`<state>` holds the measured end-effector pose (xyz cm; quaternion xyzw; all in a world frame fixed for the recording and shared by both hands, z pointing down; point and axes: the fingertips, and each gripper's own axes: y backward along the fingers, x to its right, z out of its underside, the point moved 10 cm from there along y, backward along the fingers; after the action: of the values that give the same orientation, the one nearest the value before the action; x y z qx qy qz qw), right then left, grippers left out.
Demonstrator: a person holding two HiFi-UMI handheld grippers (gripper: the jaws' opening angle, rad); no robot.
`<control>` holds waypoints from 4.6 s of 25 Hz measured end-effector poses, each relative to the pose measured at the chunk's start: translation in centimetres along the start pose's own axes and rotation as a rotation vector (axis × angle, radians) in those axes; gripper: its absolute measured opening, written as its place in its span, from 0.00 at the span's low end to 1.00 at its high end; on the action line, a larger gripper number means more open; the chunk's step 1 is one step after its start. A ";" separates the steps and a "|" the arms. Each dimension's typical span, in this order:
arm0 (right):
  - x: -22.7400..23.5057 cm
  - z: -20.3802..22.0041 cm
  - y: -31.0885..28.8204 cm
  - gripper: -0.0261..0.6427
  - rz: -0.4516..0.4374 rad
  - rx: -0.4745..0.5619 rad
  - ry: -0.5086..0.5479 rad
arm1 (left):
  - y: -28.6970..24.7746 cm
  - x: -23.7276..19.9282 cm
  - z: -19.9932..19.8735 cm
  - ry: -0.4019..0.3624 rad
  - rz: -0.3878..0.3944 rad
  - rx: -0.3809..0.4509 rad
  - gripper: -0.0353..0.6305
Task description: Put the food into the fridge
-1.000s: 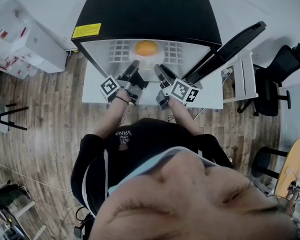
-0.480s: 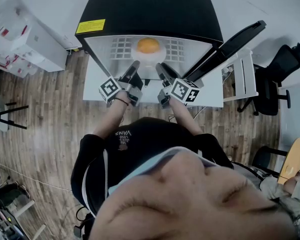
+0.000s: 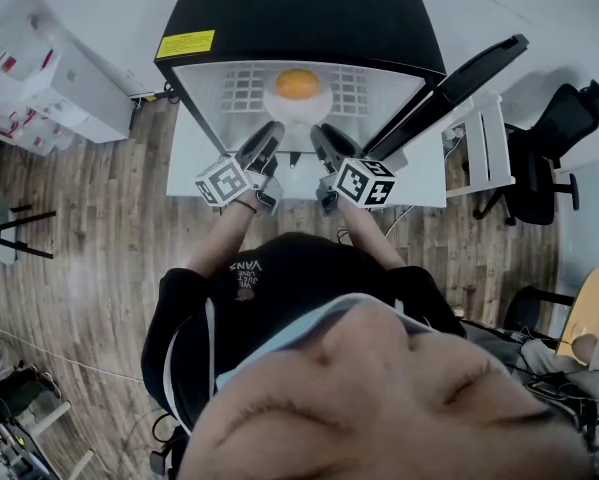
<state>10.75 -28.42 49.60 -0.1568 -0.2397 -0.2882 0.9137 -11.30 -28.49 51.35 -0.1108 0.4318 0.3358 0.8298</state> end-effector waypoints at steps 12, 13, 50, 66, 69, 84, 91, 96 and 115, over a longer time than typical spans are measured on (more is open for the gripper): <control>-0.8 0.2 0.8 0.09 0.027 0.021 0.086 | 0.4 1.7 0.1 -0.344 -0.061 -0.119 0.16; -0.8 0.2 0.7 0.08 0.028 0.018 0.096 | 0.4 1.7 0.1 -0.358 -0.070 -0.122 0.13; 1.4 -1.7 -3.5 0.06 0.009 -0.028 0.160 | -3.0 -0.1 -0.4 -0.386 -0.113 -0.162 0.09; 1.7 -2.1 -4.8 0.06 -0.002 -0.035 0.174 | -3.8 -1.0 -1.0 -0.375 -0.132 -0.154 0.09; 1.7 -2.2 -5.0 0.06 -0.002 -0.037 0.179 | -3.9 -1.1 -1.2 -0.372 -0.134 -0.152 0.09; 1.7 -2.2 -5.2 0.06 0.001 -0.036 0.180 | -4.1 -1.2 -1.2 -0.349 -0.136 -0.146 0.09; 1.7 -2.0 -4.8 0.06 0.009 -0.034 0.177 | -3.9 -1.2 -1.1 -0.346 -0.130 -0.149 0.09; 1.3 -1.9 -4.4 0.06 0.017 -0.029 0.178 | -3.5 -0.8 -1.1 -0.349 -0.124 -0.150 0.09; -1.4 0.1 -1.1 0.06 0.051 -0.013 0.175 | 0.4 0.9 0.0 -0.355 -0.098 -0.178 0.09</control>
<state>8.99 -28.62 49.09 -0.1430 -0.1529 -0.2789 0.9372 -11.22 -27.78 50.69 -0.1435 0.2414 0.3463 0.8951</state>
